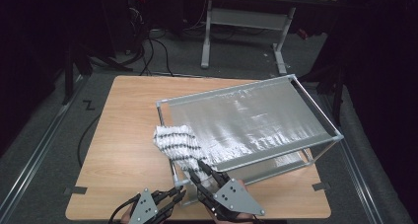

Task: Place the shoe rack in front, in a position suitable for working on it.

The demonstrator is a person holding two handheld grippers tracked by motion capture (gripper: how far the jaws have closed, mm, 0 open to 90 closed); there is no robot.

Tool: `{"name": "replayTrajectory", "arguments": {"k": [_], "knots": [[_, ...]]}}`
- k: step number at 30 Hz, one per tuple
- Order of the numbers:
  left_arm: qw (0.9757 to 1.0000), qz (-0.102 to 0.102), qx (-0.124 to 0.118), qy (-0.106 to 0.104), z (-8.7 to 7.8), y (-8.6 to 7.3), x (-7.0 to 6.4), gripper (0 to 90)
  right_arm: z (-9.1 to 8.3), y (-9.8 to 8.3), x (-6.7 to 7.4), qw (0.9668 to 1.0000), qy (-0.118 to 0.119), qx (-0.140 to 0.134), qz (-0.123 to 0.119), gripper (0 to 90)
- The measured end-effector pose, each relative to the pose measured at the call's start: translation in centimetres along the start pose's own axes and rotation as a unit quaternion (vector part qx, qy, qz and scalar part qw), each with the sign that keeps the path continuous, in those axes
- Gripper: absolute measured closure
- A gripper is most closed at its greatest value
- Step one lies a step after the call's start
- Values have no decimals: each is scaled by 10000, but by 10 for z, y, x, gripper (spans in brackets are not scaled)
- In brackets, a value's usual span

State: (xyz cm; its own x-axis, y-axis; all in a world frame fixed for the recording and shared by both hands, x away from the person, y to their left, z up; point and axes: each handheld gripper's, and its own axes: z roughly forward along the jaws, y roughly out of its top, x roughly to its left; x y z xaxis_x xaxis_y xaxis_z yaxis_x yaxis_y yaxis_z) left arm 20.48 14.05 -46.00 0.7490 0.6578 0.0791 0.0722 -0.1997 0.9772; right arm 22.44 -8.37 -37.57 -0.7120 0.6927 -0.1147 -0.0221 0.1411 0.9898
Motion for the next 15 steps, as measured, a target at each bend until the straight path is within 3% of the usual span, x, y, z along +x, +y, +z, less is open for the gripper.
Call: {"name": "replayTrajectory", "arguments": {"k": [3, 10, 15], "knots": [[10000, 0, 0, 17, 0, 0, 0, 798, 5, 2, 1, 9996, -221, 1, -149, 616], [10000, -11, -7, 3, 0, 0, 0, 798, 10, -6, 5, 9992, -254, 189, -225, 702], [10000, -1, 11, 16, 0, 0, -1, 798, 9, -6, 3, 9990, -297, 216, -240, 701]]}}
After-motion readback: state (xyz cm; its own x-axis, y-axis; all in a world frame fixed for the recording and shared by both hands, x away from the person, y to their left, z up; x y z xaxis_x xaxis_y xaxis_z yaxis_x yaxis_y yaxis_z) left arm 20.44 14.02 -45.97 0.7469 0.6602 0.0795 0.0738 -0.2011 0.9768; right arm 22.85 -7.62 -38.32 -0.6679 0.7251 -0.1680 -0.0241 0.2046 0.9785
